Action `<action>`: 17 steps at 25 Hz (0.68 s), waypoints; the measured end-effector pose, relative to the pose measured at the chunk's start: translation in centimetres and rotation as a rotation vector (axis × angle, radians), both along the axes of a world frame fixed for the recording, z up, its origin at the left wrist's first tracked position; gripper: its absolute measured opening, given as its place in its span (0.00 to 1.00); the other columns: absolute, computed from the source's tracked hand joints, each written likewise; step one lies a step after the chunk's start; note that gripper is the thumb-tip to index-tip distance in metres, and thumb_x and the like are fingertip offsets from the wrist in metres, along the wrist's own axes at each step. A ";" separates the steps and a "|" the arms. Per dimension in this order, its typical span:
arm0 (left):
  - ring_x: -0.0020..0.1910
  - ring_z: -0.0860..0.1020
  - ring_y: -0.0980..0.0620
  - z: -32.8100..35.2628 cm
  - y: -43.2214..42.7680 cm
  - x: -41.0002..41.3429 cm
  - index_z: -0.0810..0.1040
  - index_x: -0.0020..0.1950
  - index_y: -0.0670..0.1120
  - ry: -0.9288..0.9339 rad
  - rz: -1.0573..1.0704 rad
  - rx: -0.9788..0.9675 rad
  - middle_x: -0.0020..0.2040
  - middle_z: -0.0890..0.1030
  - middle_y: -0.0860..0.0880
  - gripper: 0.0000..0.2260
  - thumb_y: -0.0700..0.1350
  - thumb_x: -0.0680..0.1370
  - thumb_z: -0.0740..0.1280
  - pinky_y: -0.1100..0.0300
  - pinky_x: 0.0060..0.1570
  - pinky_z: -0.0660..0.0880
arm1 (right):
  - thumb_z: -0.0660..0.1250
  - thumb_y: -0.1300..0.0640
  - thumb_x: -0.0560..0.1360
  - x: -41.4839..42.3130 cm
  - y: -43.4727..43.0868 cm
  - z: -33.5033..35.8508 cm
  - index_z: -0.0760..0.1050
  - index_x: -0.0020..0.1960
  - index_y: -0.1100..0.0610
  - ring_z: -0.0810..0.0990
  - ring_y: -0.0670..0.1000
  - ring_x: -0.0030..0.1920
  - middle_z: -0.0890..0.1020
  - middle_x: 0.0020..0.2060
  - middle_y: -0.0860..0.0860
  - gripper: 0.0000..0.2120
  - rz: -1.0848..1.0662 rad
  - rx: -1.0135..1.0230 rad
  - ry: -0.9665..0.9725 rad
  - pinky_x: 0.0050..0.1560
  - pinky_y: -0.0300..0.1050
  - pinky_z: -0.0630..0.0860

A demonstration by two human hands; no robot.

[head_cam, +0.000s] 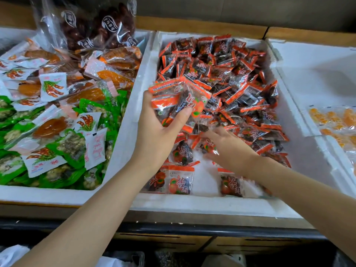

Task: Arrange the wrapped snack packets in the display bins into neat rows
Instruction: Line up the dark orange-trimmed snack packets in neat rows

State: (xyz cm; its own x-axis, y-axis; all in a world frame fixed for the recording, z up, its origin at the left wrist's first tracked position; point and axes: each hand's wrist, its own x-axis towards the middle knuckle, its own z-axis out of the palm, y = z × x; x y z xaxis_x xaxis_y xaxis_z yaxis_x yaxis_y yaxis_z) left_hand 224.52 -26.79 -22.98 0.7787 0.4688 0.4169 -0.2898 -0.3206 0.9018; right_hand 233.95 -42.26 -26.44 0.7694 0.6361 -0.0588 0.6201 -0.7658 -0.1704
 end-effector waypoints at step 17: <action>0.52 0.76 0.68 -2.6 -1.3 1.3 0.71 0.63 0.52 0.122 -0.011 -0.094 0.53 0.80 0.61 0.19 0.49 0.74 0.71 0.72 0.55 0.72 | 0.68 0.42 0.72 -1.4 -4.8 1.0 0.72 0.53 0.49 0.75 0.47 0.48 0.76 0.45 0.43 0.15 0.153 -0.405 0.141 0.43 0.42 0.67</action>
State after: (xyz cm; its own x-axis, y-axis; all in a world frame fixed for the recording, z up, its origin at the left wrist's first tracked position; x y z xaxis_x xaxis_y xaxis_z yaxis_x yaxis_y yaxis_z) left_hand 225.87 -28.06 -25.55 0.8264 0.4922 0.2734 -0.1794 -0.2301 0.9565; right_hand 232.56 -47.03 -25.43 0.6350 0.6457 -0.4240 0.7234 -0.6897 0.0329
